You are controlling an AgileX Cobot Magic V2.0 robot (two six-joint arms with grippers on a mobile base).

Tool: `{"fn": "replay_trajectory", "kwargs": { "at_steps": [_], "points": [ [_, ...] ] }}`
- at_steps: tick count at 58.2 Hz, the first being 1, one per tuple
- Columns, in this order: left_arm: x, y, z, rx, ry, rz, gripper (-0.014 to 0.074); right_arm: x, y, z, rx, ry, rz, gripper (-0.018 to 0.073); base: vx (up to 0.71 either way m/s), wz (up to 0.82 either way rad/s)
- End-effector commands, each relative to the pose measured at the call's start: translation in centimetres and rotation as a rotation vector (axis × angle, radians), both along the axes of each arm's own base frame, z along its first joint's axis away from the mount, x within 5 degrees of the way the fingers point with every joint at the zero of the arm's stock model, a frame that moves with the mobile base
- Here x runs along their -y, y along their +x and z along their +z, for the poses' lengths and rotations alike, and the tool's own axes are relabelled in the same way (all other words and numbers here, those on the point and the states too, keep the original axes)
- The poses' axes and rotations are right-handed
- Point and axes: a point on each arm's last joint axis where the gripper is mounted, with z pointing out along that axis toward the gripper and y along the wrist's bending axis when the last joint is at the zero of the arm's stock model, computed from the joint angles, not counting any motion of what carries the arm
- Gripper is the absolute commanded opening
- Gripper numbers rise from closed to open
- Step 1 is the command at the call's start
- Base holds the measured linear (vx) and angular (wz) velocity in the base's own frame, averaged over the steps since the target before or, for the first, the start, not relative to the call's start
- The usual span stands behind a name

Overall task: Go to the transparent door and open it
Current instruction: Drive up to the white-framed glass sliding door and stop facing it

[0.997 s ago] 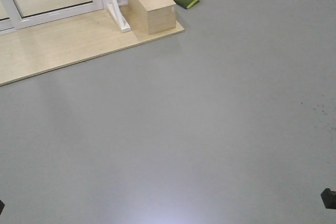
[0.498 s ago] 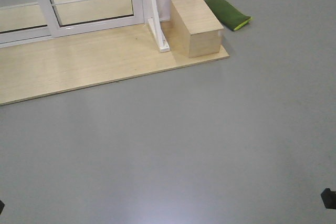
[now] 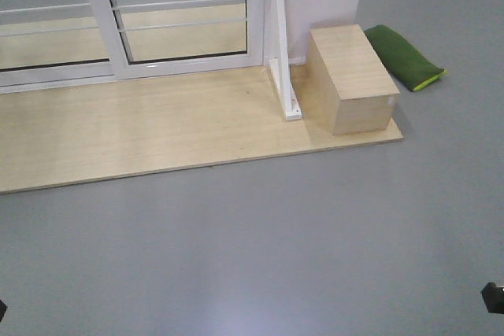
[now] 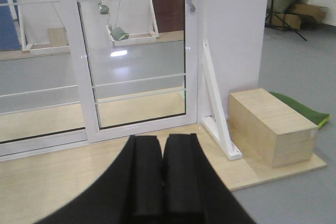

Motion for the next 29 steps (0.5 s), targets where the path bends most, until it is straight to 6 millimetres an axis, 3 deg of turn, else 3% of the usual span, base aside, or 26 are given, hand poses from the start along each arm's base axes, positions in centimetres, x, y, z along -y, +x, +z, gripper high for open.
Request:
{"fn": "replay_trajectory", "kwargs": {
  "at_steps": [1,29],
  "points": [
    [-0.05,0.00,0.33,0.081,-0.019,0.006,-0.0006,0.01,-0.03,0.71,0.095,-0.008,-0.002,-0.0009,0.57,0.24],
    [-0.05,0.00,0.33,0.081,-0.019,0.006,-0.0006,0.01,-0.03,0.71,0.095,-0.008,-0.002,-0.0009,0.56,0.18]
  ]
}}
